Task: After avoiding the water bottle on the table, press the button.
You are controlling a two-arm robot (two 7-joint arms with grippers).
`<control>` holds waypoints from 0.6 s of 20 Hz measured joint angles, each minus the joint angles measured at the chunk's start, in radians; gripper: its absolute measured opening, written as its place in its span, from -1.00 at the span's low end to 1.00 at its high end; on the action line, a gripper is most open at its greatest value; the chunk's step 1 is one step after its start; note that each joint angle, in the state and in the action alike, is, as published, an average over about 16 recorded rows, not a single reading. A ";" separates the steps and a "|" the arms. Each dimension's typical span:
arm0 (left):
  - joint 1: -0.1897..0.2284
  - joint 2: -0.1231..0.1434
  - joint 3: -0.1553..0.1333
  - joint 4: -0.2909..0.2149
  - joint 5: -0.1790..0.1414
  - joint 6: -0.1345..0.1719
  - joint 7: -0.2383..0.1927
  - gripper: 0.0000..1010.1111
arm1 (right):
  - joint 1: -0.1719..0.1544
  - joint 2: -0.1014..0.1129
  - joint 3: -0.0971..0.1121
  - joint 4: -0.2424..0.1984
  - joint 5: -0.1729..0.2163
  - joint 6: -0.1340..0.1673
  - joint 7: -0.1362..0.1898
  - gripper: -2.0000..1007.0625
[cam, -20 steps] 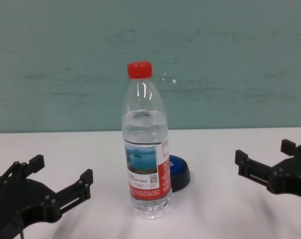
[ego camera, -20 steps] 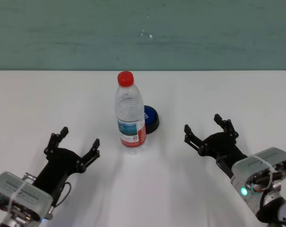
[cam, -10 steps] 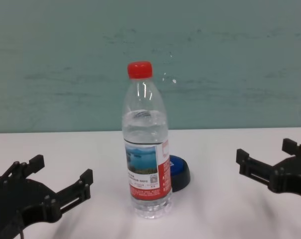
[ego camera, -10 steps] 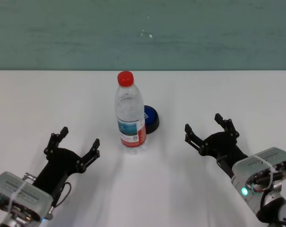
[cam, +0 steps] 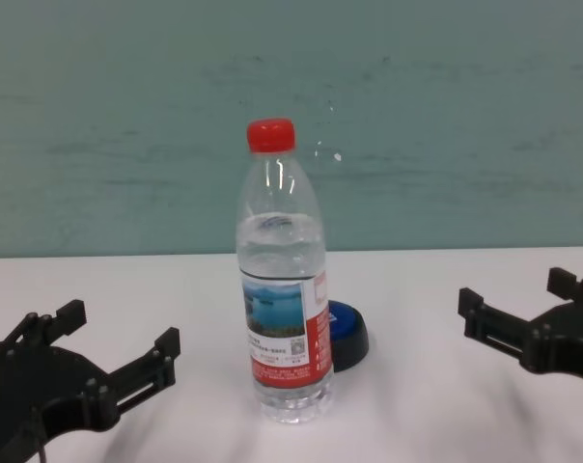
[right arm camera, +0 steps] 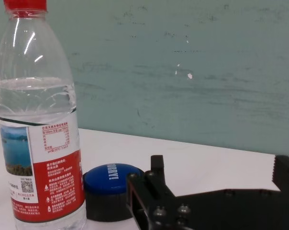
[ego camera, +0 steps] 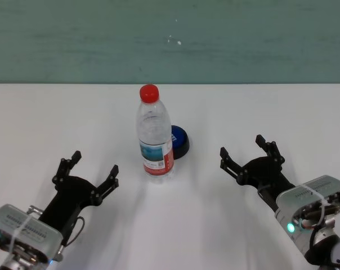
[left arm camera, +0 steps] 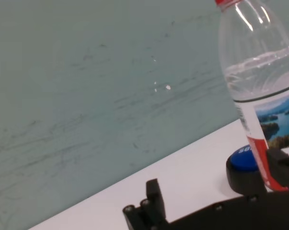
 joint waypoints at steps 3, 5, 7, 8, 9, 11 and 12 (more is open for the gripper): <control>0.000 0.000 0.000 0.000 0.000 0.000 0.000 0.98 | 0.000 0.000 0.000 0.000 0.000 0.000 0.000 0.99; 0.000 0.000 0.000 0.000 0.000 0.000 0.000 0.98 | 0.000 0.000 0.000 0.000 0.000 -0.001 0.000 0.99; 0.000 0.000 0.000 0.000 0.000 0.000 0.000 0.98 | 0.000 0.000 0.000 0.000 0.000 -0.001 -0.001 0.99; 0.000 0.000 0.000 0.000 0.000 0.000 0.000 0.98 | 0.000 0.000 0.000 0.000 0.000 -0.001 -0.001 0.99; 0.000 0.000 0.000 0.000 0.000 0.000 0.000 0.98 | 0.000 0.000 0.000 0.000 0.000 -0.001 -0.001 0.99; 0.000 0.000 0.000 0.000 0.000 0.000 0.000 0.98 | 0.000 0.000 0.000 0.000 0.000 -0.001 -0.001 0.99; 0.000 0.000 0.000 0.000 0.000 0.000 0.000 0.98 | 0.000 0.000 0.000 0.000 0.000 -0.001 -0.001 0.99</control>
